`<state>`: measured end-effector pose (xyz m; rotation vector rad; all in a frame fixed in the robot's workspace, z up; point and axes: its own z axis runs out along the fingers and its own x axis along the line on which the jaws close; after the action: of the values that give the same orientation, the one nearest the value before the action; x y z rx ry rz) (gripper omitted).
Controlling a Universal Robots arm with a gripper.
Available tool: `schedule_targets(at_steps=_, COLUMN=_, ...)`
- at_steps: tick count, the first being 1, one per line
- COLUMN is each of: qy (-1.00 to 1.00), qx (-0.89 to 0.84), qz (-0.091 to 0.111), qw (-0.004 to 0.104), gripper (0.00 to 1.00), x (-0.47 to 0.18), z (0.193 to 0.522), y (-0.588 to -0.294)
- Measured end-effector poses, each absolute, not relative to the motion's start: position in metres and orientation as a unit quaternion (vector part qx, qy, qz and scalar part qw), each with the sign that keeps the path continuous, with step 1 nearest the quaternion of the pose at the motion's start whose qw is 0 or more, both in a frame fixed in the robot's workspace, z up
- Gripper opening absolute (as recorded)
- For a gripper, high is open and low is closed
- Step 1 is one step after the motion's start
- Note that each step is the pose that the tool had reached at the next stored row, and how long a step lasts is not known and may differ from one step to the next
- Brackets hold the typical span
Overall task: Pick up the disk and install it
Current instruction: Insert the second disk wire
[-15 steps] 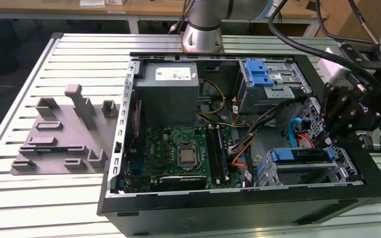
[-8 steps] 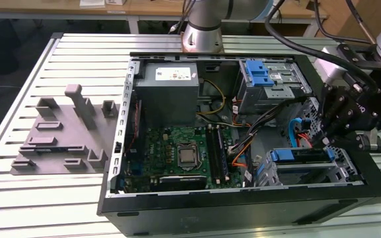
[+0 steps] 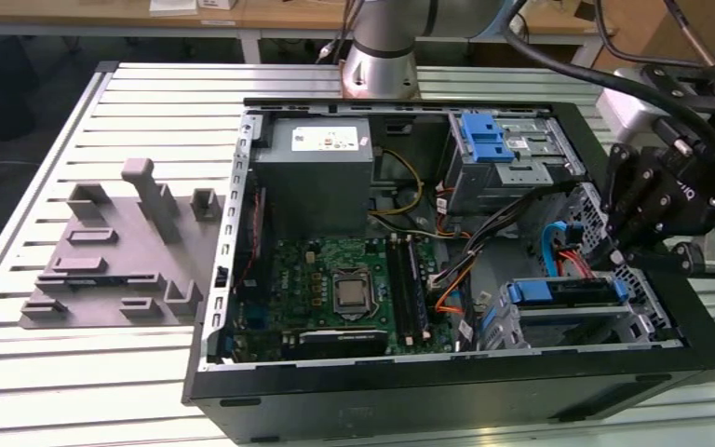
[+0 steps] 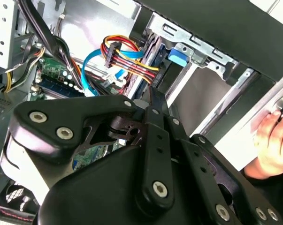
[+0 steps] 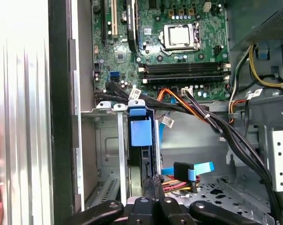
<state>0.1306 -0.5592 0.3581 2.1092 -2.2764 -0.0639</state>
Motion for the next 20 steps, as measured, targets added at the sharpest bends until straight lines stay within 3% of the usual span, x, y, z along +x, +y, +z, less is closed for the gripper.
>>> schedule_targets(at_steps=8, qy=-0.733, qx=0.679, qz=-0.02, qw=0.018, gripper=0.11, x=0.111, z=0.361, y=-0.559)
schedule_targets(at_steps=20, qy=-0.733, qx=0.679, qz=-0.02, qw=0.018, gripper=0.11, x=0.107, z=0.389, y=-0.557)
